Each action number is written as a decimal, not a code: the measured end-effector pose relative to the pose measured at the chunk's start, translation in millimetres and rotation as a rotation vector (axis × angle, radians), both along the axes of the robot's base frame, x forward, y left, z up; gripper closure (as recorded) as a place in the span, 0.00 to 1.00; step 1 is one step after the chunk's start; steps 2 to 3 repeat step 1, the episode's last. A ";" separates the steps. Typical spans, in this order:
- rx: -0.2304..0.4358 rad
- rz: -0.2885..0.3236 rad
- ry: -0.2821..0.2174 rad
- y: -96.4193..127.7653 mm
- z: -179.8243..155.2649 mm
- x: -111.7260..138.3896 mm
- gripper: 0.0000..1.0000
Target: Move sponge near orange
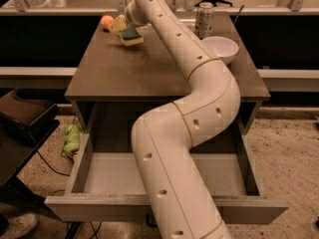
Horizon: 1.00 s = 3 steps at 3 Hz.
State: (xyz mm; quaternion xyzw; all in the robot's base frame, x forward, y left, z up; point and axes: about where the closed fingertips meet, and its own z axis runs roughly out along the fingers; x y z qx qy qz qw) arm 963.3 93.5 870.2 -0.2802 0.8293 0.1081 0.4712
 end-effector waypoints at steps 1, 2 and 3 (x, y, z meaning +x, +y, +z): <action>0.000 0.000 0.001 0.2 -0.4 0.0 0.00; 0.000 0.000 0.001 0.2 -0.4 0.0 0.00; 0.000 0.000 0.001 0.2 -0.4 0.0 0.00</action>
Offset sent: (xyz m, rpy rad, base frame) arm 0.0000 0.0000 0.0000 0.0000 0.0000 0.0000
